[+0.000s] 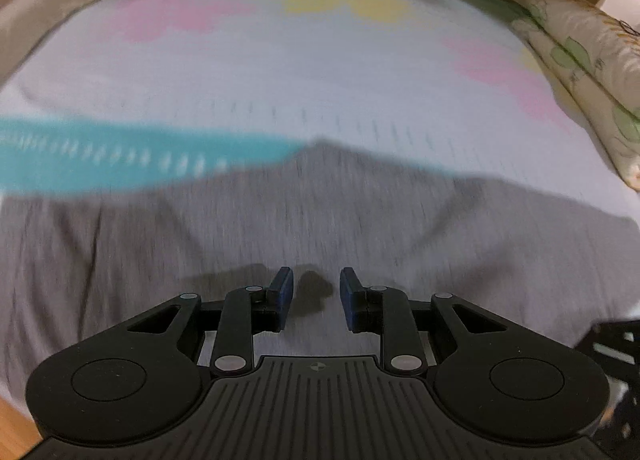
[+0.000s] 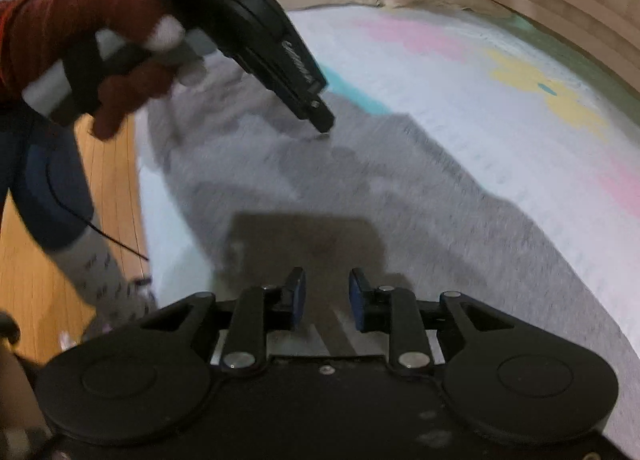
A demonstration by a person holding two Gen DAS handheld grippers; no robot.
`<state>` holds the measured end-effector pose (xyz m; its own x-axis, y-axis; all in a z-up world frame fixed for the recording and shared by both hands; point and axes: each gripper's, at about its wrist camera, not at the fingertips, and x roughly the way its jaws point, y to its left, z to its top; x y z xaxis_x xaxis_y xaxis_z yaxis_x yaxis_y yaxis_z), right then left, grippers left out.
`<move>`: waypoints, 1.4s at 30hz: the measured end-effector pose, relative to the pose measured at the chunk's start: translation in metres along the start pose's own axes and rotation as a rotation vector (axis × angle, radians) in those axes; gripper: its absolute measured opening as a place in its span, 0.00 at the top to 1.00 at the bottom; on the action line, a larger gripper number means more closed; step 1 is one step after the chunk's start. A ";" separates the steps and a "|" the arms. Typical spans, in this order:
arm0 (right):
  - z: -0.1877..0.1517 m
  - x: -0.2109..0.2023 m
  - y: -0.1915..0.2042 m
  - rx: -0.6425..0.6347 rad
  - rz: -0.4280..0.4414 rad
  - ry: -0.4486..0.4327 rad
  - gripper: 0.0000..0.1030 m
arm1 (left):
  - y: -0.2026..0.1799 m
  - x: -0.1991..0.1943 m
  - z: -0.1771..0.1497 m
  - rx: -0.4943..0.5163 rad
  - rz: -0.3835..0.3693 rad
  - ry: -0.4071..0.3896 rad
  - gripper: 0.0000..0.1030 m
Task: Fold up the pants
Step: 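Smooth the folded grey sweatpants flat with the right gripper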
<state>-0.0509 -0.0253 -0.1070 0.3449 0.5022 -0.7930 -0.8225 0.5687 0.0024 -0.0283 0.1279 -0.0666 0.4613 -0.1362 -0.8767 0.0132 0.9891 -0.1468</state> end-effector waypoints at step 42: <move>-0.028 -0.023 -0.059 0.392 0.111 -0.057 0.80 | -0.012 0.003 -0.061 0.123 -0.011 0.081 0.74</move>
<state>-0.0228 -0.0885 -0.1063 0.2968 0.6036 -0.7400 -0.6255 0.7084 0.3269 -0.0808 0.1120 -0.0954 0.3872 -0.1462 -0.9103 0.1283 0.9863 -0.1038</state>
